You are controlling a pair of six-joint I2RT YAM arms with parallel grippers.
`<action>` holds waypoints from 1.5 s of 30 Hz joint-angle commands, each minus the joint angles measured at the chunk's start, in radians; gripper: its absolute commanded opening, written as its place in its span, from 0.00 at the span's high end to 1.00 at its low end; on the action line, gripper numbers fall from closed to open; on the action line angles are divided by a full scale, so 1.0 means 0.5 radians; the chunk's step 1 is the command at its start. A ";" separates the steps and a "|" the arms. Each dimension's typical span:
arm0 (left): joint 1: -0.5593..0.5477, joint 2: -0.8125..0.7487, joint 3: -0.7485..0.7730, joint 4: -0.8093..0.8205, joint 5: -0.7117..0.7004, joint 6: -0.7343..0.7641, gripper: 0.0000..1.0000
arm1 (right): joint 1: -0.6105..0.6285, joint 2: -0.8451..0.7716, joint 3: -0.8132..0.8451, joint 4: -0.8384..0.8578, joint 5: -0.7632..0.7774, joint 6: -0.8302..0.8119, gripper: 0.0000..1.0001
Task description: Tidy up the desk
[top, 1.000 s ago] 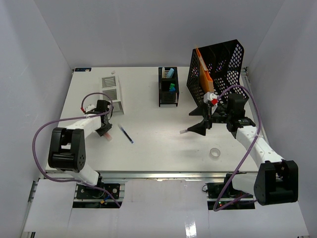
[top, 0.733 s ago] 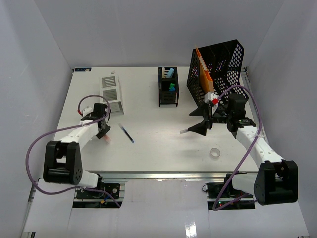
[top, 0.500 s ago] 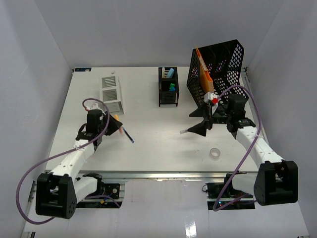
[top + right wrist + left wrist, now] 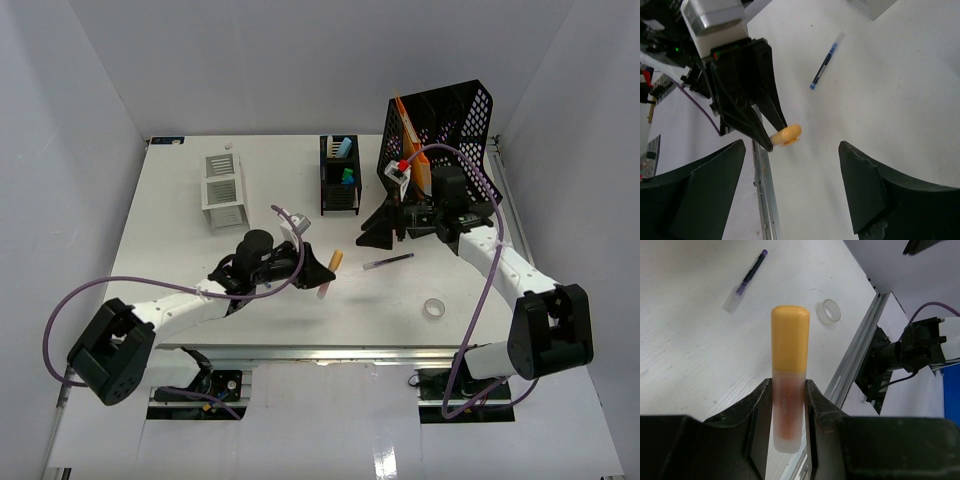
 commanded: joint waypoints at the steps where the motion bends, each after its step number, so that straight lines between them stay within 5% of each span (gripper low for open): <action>1: -0.093 0.152 0.163 0.219 -0.184 0.149 1.00 | 0.088 0.023 0.140 -0.141 0.483 0.471 0.15; 6: -0.161 0.263 0.285 0.228 -0.302 0.188 1.00 | 0.226 -0.022 0.093 -0.246 1.048 0.615 0.06; 12: -0.181 0.291 0.299 0.313 -0.347 0.181 1.00 | 0.286 -0.035 0.010 -0.208 1.202 0.648 0.01; 16: -0.191 0.324 0.315 0.330 -0.353 0.171 1.00 | 0.288 0.016 0.001 -0.163 1.105 0.698 0.21; 21: -0.198 0.348 0.332 0.318 -0.388 0.174 1.00 | 0.288 0.024 -0.018 -0.094 0.987 0.747 0.60; 32: -0.198 0.333 0.345 0.345 -0.489 0.183 0.92 | 0.291 0.023 0.036 -0.102 0.795 0.805 0.82; 35: -0.198 0.326 0.343 0.350 -0.505 0.185 0.89 | 0.291 0.028 0.032 -0.094 0.792 0.803 0.79; 41: -0.198 0.325 0.355 0.344 -0.523 0.204 0.89 | 0.291 0.043 0.035 -0.089 0.786 0.792 0.46; 45: -0.198 0.341 0.372 0.332 -0.531 0.217 0.89 | 0.291 0.048 0.034 -0.088 0.786 0.792 0.40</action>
